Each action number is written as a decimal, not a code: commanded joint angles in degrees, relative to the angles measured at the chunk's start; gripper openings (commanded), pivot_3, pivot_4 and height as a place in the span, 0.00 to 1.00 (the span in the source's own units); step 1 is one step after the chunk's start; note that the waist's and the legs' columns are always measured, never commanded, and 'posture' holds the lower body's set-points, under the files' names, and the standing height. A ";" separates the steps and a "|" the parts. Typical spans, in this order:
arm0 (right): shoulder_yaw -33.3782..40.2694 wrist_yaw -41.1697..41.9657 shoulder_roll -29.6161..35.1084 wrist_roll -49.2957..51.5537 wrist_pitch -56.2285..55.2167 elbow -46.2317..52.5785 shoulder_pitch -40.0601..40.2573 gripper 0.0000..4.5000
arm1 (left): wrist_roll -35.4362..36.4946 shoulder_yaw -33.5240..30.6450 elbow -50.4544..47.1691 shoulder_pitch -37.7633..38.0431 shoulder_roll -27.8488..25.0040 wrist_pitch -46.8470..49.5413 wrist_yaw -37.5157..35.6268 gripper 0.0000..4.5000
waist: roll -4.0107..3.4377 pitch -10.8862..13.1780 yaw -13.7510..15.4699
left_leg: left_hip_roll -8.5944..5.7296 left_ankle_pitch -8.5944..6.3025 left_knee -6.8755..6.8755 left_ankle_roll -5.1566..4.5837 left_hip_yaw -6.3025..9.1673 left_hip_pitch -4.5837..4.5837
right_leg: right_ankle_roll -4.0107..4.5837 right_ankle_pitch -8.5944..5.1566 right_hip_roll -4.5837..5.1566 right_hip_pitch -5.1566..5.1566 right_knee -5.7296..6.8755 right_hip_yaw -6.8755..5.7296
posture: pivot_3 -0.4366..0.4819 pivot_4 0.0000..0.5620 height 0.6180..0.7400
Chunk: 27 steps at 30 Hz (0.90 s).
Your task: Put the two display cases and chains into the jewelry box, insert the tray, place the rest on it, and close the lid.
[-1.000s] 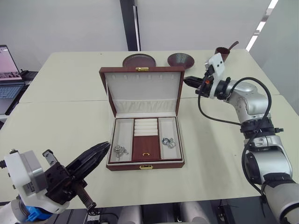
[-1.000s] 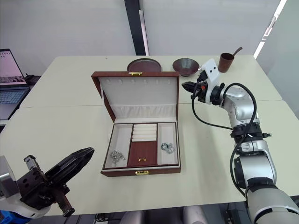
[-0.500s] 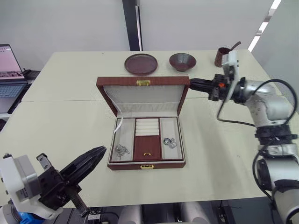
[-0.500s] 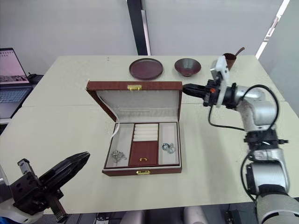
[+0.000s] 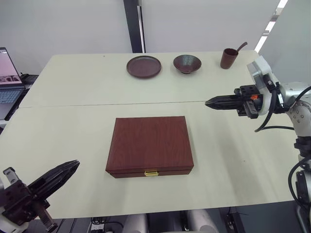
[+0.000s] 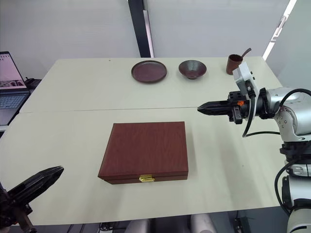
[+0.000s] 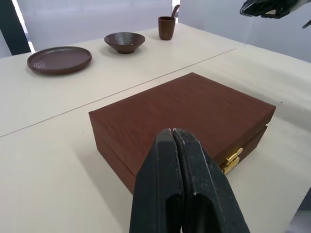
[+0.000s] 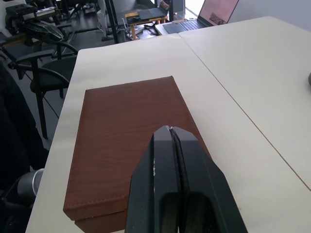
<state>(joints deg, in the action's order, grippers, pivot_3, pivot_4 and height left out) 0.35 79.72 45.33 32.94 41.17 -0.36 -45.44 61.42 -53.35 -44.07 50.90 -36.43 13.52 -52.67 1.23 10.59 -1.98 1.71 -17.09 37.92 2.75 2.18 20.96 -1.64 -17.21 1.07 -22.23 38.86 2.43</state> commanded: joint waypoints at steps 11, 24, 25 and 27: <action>4.26 -12.66 0.03 -10.89 -20.01 -2.94 7.91 0.00 | -18.14 3.77 14.92 -18.16 -2.52 1.11 15.08 0.00 | 0.05 -0.01 0.30 | -0.05 0.00 -0.01 0.00 0.01 0.00 | -0.03 0.03 0.03 0.03 0.01 -0.03 | 0.48 0.27 1.00; 12.08 -33.96 -3.00 -23.01 -43.07 -10.88 27.79 0.00 | -38.02 14.47 27.98 -29.20 -1.28 2.20 26.59 0.00 | 0.07 -0.03 0.14 | 0.00 0.01 -0.02 0.00 0.11 -0.02 | -0.04 0.05 0.08 0.03 0.09 0.03 | 0.48 0.27 1.00; 12.01 -35.41 -3.37 -23.86 -44.38 -12.16 28.49 0.00 | -38.62 15.13 29.17 -29.80 -1.16 2.08 26.47 0.00 | 0.07 -0.03 0.10 | 0.00 0.01 -0.01 0.01 0.10 -0.04 | -0.04 0.05 0.08 0.03 0.11 0.05 | 0.48 0.27 1.00; 11.77 -36.96 -3.75 -24.67 -45.72 -13.58 29.00 0.00 | -39.15 15.76 30.55 -30.65 -0.98 1.97 26.04 0.00 | 0.06 -0.03 -0.05 | 0.01 0.01 -0.02 0.01 0.06 -0.08 | -0.05 0.05 0.08 0.03 0.12 0.08 | 0.48 0.27 1.00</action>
<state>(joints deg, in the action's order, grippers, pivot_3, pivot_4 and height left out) 10.33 44.42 41.38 8.56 -2.22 -14.46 -15.95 23.15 -37.25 -13.77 20.65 -37.51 16.73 -26.73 1.29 10.56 -2.03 1.71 -17.08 37.91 2.76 2.22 20.88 -1.69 -17.16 1.15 -22.21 38.98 2.52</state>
